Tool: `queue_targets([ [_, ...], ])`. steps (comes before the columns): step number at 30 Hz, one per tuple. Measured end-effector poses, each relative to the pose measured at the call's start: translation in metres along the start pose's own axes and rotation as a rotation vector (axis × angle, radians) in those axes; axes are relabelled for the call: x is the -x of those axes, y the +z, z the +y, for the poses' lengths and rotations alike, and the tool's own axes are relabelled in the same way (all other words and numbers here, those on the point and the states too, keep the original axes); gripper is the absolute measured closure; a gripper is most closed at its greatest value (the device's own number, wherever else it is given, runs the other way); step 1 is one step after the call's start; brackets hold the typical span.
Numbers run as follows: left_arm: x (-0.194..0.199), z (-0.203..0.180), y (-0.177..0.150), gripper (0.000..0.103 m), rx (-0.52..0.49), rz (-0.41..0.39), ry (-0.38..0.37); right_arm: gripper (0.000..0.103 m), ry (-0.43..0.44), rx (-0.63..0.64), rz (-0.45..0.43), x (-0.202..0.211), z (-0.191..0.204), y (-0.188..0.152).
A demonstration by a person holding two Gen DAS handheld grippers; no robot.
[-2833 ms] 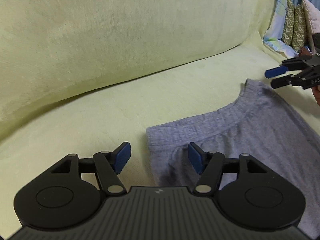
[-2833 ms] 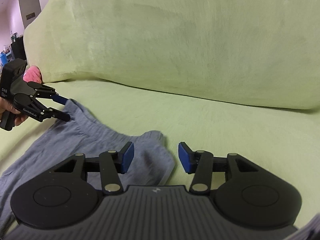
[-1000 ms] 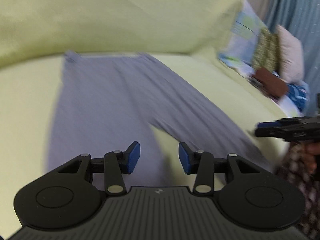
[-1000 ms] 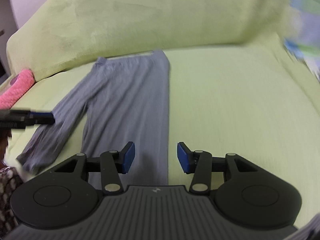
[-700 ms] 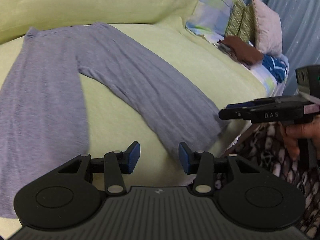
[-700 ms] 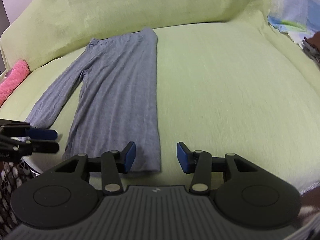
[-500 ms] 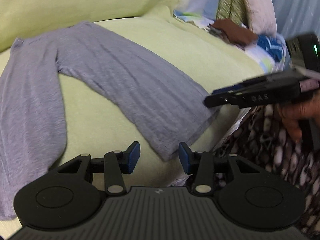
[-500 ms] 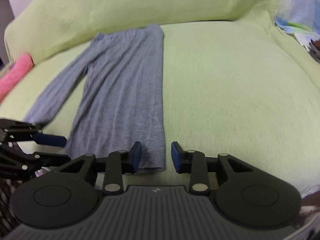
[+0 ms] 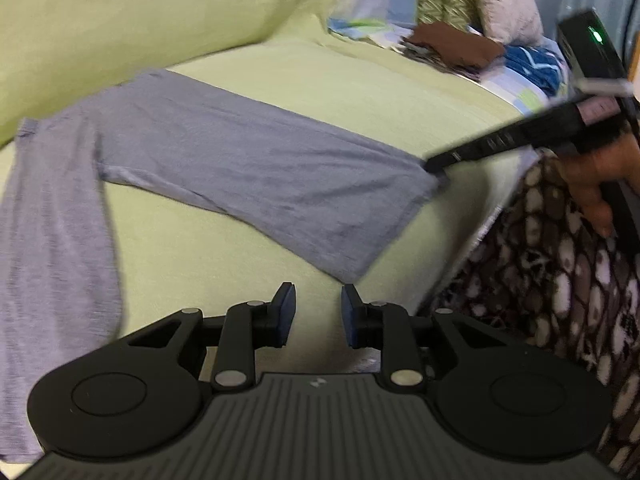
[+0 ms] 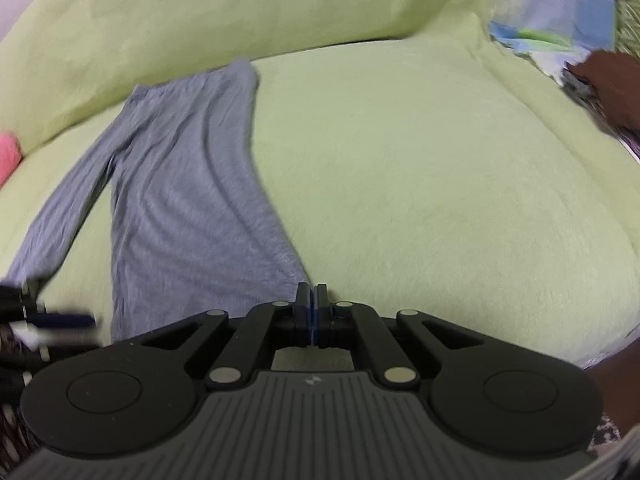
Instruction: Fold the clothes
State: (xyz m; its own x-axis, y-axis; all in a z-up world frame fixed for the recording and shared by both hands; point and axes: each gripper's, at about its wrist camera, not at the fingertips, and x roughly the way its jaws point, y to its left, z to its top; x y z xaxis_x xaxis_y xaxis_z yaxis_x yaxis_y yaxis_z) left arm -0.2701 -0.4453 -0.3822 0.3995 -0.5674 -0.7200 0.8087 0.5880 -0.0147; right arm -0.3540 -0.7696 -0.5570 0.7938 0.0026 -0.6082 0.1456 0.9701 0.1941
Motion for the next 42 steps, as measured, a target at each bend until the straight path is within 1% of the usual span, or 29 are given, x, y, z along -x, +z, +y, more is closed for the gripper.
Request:
queue_targets([
  [2, 0.007, 0.009, 0.000, 0.069, 0.000, -0.011, 0.040, 0.101, -0.025, -0.010, -0.014, 0.002, -0.001, 0.001],
  [3, 0.016, 0.019, -0.001, 0.069, -0.001, -0.024, 0.089, 0.098, -0.038, -0.004, -0.040, 0.006, 0.000, 0.003],
  [4, 0.020, 0.024, -0.003, 0.068, -0.003, -0.028, 0.105, 0.096, -0.040, 0.011, -0.067, 0.011, 0.004, 0.003],
  [5, 0.024, 0.029, -0.005, 0.065, -0.008, -0.031, 0.125, 0.093, -0.039, 0.029, -0.093, 0.015, 0.007, 0.003],
  [6, 0.033, 0.038, -0.010, 0.062, -0.018, -0.033, 0.161, 0.090, -0.023, 0.055, -0.126, 0.022, 0.015, 0.004],
  [8, 0.039, 0.048, -0.017, 0.062, -0.040, -0.021, 0.192, 0.089, 0.042, 0.081, -0.149, 0.028, 0.028, 0.006],
  [10, 0.042, 0.056, -0.029, 0.062, -0.099, 0.015, 0.211, 0.079, 0.096, 0.097, -0.142, 0.027, 0.040, 0.007],
  [13, 0.036, 0.060, -0.046, 0.062, -0.215, 0.087, 0.228, 0.077, 0.183, 0.137, -0.113, 0.018, 0.066, 0.006],
  [15, 0.030, 0.058, -0.052, 0.062, -0.257, 0.107, 0.234, 0.077, 0.228, 0.162, -0.096, 0.011, 0.083, 0.006],
  [16, 0.030, 0.060, -0.051, 0.063, -0.241, 0.103, 0.228, 0.076, 0.251, 0.173, -0.088, 0.009, 0.092, 0.005],
  [17, 0.031, 0.066, -0.047, 0.074, -0.182, 0.099, 0.207, 0.076, 0.274, 0.190, -0.080, 0.006, 0.101, 0.005],
  [18, 0.032, 0.074, -0.044, 0.089, -0.109, 0.091, 0.181, 0.076, 0.298, 0.207, -0.072, 0.004, 0.110, 0.005],
  [20, 0.041, 0.105, -0.038, 0.090, 0.146, 0.037, 0.091, 0.074, 0.331, 0.245, -0.061, 0.001, 0.124, 0.004],
  [22, 0.050, 0.133, -0.040, 0.090, 0.341, -0.025, 0.020, 0.071, 0.367, 0.299, -0.050, -0.004, 0.142, 0.004],
  [23, 0.054, 0.142, -0.041, 0.090, 0.394, -0.049, 0.008, 0.071, 0.385, 0.328, -0.045, -0.006, 0.152, 0.004],
  [25, 0.060, 0.154, -0.042, 0.090, 0.446, -0.072, -0.007, 0.070, 0.409, 0.349, -0.036, -0.014, 0.166, 0.005],
  [27, 0.064, 0.161, -0.045, 0.090, 0.458, -0.077, -0.014, 0.070, 0.445, 0.333, -0.021, -0.021, 0.175, 0.008],
  [30, 0.063, 0.164, -0.050, 0.090, 0.434, -0.054, 0.002, 0.070, 0.542, 0.206, 0.033, -0.040, 0.180, 0.013],
  [31, 0.062, 0.164, -0.051, 0.090, 0.415, -0.042, 0.021, 0.070, 0.563, 0.170, 0.050, -0.048, 0.181, 0.015],
  [33, 0.062, 0.163, -0.054, 0.090, 0.392, -0.034, 0.046, 0.070, 0.568, 0.154, 0.049, -0.058, 0.186, 0.016],
  [35, 0.063, 0.163, -0.057, 0.090, 0.352, -0.026, 0.089, 0.070, 0.560, 0.151, 0.036, -0.064, 0.191, 0.017],
  [37, 0.064, 0.164, -0.060, 0.090, 0.311, -0.017, 0.133, 0.070, 0.567, 0.125, 0.017, -0.072, 0.197, 0.021],
  [38, 0.064, 0.165, -0.061, 0.090, 0.304, -0.014, 0.144, 0.070, 0.575, 0.110, 0.015, -0.075, 0.198, 0.023],
  [39, 0.064, 0.168, -0.063, 0.090, 0.282, -0.003, 0.174, 0.070, 0.587, 0.096, 0.019, -0.078, 0.200, 0.025],
  [42, 0.063, 0.174, -0.065, 0.089, 0.271, 0.029, 0.196, 0.070, 0.621, 0.060, 0.045, -0.084, 0.203, 0.029],
])
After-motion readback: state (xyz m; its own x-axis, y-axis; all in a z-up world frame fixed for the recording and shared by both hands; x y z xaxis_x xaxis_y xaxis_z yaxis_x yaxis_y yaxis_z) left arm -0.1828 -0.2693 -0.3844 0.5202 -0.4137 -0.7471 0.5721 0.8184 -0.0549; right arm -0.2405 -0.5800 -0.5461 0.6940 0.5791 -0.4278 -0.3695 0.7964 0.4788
